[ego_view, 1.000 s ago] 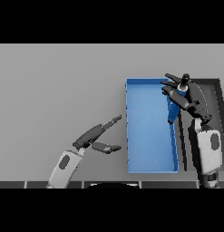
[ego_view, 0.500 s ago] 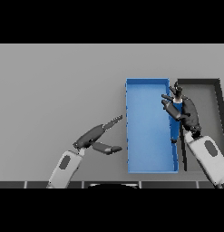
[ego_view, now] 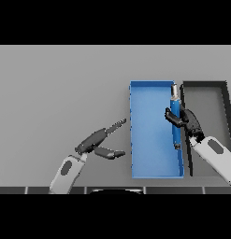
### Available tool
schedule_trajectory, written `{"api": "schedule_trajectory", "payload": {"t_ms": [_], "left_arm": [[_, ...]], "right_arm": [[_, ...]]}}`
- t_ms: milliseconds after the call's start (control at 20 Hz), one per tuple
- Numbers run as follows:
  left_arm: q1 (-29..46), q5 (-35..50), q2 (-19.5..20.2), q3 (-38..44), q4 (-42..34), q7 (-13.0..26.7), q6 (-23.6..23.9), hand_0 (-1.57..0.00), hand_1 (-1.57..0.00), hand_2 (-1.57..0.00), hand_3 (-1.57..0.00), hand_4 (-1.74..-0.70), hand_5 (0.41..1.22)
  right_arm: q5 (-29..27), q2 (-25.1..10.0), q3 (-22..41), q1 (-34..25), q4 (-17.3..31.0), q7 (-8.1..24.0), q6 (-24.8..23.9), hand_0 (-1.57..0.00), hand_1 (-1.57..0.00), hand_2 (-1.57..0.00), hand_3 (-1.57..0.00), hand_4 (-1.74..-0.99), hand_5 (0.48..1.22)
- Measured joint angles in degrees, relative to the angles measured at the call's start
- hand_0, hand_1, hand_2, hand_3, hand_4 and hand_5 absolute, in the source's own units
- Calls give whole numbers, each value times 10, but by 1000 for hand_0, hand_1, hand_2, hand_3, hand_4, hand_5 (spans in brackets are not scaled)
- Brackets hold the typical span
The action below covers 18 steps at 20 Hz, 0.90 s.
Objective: Pick up the blue pipe and place it into the blue bin.
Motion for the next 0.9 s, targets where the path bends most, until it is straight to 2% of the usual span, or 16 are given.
{"api": "schedule_trajectory", "payload": {"t_ms": [150,200,350,550,900], "left_arm": [[3,-1,0,-2,-3,4,1,1,1,1,1,-885,427],[3,0,3,0,-3,3,-1,1,1,1,1,-885,427],[6,-5,-1,-5,-6,7,3,1,1,1,1,-887,429],[4,-4,2,-1,-2,2,3,1,1,1,1,-887,431],[10,3,3,-2,-18,8,1,1,1,1,1,-885,431]], "right_arm": [[-51,-41,83,-50,13,0,-1,-80,-73,-73,-42,-1063,846],[-70,-45,114,-70,11,0,-15,-63,-58,-58,-34,-1056,817],[-86,-58,165,-112,20,0,-14,-32,-29,-29,-17,-1038,734],[-94,-63,192,-129,18,0,-24,-13,-11,-11,-6,-1022,672],[-101,-75,206,-143,13,0,-19,-6,-5,-5,-3,-1022,643]]}}
